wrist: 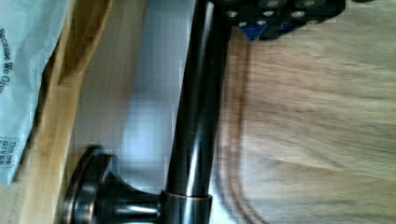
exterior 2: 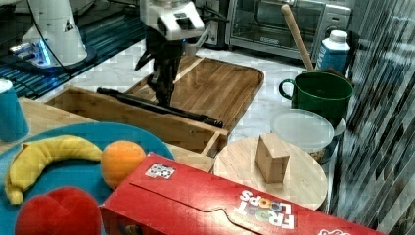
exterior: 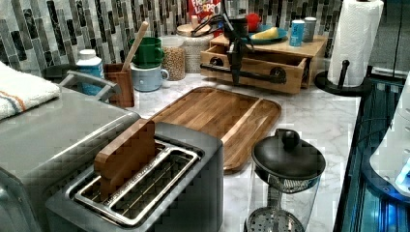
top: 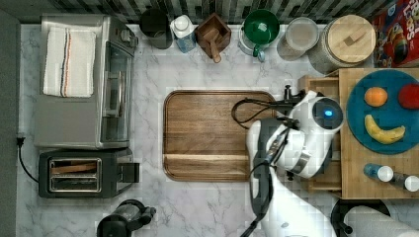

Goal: Close the drawer.

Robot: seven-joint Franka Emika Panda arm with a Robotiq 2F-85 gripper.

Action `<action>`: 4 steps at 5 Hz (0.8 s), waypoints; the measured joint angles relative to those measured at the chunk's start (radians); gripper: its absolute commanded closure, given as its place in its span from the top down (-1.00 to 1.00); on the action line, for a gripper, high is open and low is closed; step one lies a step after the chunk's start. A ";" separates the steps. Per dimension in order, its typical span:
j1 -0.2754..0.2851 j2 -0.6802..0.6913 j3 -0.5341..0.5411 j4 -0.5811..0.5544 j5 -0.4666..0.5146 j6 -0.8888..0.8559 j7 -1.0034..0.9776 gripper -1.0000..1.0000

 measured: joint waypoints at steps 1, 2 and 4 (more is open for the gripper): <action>-0.060 0.019 -0.015 0.027 0.000 0.039 -0.019 -1.00; -0.117 0.029 -0.022 0.053 0.027 0.051 -0.019 -1.00; -0.144 0.038 -0.019 0.072 0.023 0.057 -0.062 -1.00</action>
